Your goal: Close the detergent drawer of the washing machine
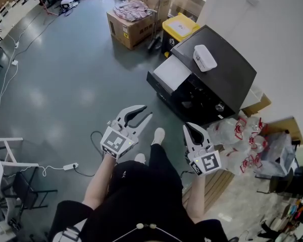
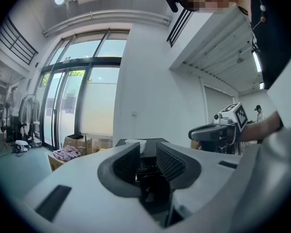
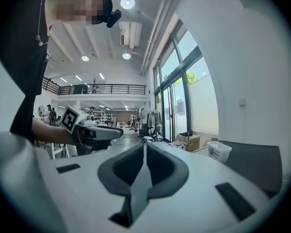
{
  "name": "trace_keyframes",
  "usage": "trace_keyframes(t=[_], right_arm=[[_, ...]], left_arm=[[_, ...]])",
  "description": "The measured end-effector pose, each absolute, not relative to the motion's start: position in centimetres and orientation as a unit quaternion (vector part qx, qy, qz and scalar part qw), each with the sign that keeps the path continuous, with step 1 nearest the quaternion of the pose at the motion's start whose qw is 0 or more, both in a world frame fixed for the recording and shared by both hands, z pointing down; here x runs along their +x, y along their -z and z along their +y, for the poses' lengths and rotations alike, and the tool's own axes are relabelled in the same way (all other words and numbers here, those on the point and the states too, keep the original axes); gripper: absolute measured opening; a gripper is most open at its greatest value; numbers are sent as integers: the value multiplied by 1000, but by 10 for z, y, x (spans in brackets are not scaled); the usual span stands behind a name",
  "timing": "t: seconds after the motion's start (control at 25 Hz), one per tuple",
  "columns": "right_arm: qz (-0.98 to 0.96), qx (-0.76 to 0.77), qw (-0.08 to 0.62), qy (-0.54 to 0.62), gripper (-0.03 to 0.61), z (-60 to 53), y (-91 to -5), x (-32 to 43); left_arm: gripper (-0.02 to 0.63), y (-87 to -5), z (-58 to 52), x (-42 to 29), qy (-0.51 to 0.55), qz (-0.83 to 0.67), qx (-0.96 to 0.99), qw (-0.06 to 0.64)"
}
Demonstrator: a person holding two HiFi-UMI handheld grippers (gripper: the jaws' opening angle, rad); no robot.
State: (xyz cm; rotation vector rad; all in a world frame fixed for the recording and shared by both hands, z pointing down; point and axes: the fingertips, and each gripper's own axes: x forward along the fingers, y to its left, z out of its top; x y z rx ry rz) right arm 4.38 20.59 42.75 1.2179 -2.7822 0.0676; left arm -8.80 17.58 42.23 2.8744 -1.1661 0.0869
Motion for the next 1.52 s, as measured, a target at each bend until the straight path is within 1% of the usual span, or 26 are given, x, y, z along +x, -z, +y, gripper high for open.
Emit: trace_keyframes(t=[0.2,0.44,0.56,0.72,0.92,1.0,1.16,1.36,1.52], right_arm=[[-913,399,85,-24,72,165,-453,47],[-920,374,108,-52,91,112,-491,55],[-923,356,129,-72,104,90,-518,57],[-927,324,165,-93,127,62,-558,52],[-928,289,192,-136,130,32,-606,42],[-926,273,214,-151,130,28,-625,37],[-917,253,260,-165,132,23,-662,30],[-902,260,297,-173,124,18,-689,23],[-899,248,320,-169,92,18,-698,12]], left_arm=[[106,-432,137,-81,-31,-374,927,27],[106,-453,90,-56,-52,-355,933,42],[106,-478,65,-49,-99,-353,929,42],[106,-526,39,-37,-208,-306,929,1],[109,-591,12,-29,-356,-247,901,-31],[109,-607,2,-29,-389,-241,889,-32],[123,-632,-9,-27,-418,-226,880,-21],[141,-657,-11,-26,-452,-184,873,-21],[141,-667,-10,-24,-459,-153,875,-26]])
